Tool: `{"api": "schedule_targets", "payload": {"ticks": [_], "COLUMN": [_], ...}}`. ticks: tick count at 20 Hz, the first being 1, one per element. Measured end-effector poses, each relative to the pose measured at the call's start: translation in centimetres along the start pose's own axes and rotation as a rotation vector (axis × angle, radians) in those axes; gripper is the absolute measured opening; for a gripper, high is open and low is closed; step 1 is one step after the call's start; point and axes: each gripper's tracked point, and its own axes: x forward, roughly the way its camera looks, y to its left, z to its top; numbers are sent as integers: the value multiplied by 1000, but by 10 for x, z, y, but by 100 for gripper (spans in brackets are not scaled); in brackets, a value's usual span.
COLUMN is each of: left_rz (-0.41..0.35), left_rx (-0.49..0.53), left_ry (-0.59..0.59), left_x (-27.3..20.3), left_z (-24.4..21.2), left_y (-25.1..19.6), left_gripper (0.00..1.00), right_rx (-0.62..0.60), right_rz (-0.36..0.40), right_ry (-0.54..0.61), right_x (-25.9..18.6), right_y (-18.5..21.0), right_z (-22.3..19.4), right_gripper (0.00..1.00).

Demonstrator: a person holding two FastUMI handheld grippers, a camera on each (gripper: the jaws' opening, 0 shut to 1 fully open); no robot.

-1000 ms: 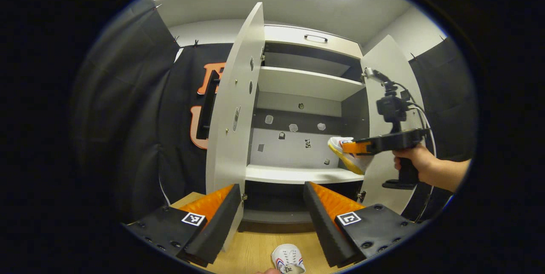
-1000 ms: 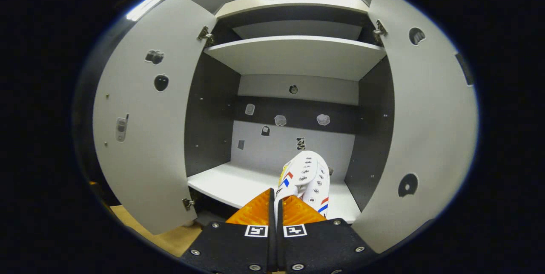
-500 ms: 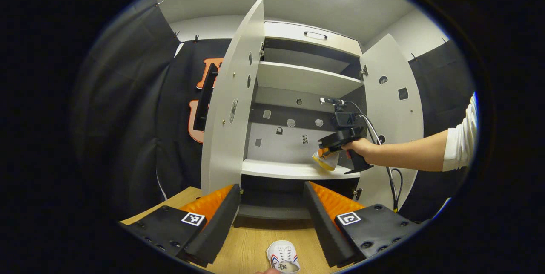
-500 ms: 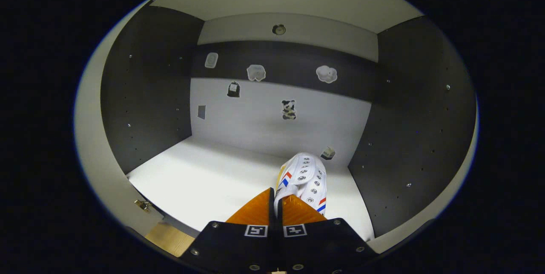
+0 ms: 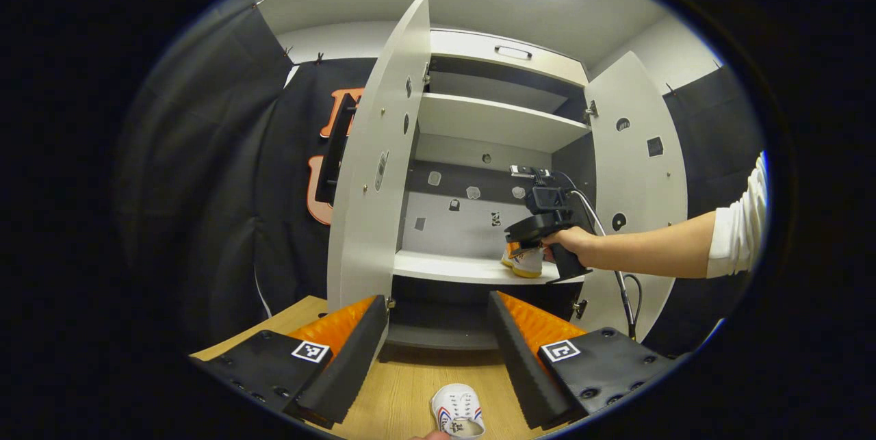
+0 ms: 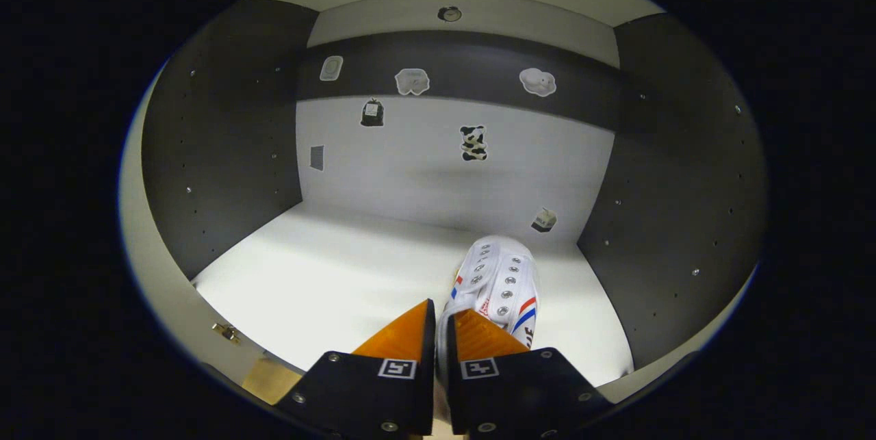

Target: Grab one shoe with the right hand and put it into the shoe cabinet, grab the other shoe with the left hand and put it into the shoe cabinet; then close the right door with the right hand and the left door with the left hand.

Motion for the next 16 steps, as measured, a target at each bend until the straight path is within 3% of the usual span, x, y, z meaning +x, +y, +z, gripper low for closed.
{"api": "schedule_targets", "payload": {"ticks": [3,4,5,6,8,12,16], "left_rz": [1,-1,-2,-5,-9,-16,-20], "left_rx": [1,-3,-6,-9,-15,-22,-37], "left_ry": [-1,-1,0,1,0,-4,-7], "left_x": [3,3,3,5,7,8,5], "left_z": [-1,-2,-2,-3,-3,-5,-8], "left_y": [1,1,0,0,0,0,3], "left_gripper": [96,96,96,96,96,97,96], "right_rx": [20,7,-18,-50,-103,-112,-55], "right_rz": [25,30,28,18,-10,5,69], "right_ry": [4,3,0,-30,-115,-240,-363], "right_x": [-7,-12,-19,-26,-48,-108,-184], "right_y": [5,6,5,3,-4,-5,6], "right_z": [2,1,1,7,25,47,41], "right_gripper": [25,37,39,53,61,72,76]}}
